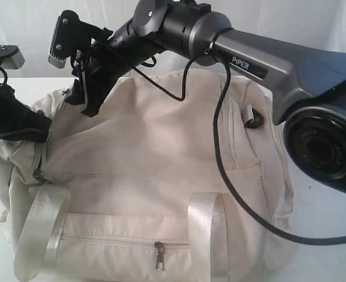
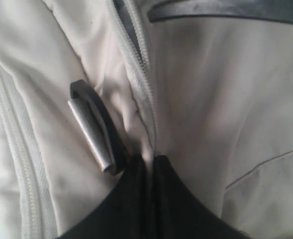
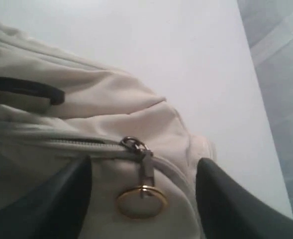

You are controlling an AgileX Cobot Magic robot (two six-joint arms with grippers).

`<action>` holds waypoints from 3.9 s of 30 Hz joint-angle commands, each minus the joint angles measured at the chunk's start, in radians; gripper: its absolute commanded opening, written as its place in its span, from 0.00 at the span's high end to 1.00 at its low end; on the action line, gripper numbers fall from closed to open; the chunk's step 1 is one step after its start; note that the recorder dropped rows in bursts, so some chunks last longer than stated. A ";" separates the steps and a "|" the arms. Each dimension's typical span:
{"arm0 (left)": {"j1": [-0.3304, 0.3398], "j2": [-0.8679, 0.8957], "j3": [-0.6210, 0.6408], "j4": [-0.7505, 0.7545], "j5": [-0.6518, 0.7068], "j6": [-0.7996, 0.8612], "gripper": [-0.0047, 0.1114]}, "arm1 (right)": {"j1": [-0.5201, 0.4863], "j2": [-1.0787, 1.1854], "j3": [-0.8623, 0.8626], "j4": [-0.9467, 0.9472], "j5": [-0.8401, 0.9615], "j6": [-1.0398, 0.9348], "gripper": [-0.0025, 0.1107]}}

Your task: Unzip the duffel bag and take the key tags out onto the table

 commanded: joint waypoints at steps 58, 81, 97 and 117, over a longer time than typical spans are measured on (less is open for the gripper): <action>-0.003 -0.012 0.013 -0.003 0.065 -0.014 0.96 | 0.008 -0.028 -0.003 -0.491 -0.081 0.492 0.88; -0.003 -0.012 0.013 0.070 0.097 -0.084 0.96 | -0.041 -0.068 -0.003 -0.672 -0.032 0.695 0.88; -0.003 -0.012 0.013 0.070 0.086 -0.084 0.96 | -0.051 -0.069 -0.003 -0.767 0.065 0.713 0.88; -0.003 -0.012 0.013 0.070 0.083 -0.084 0.96 | -0.123 -0.070 -0.003 -0.901 0.134 0.874 0.88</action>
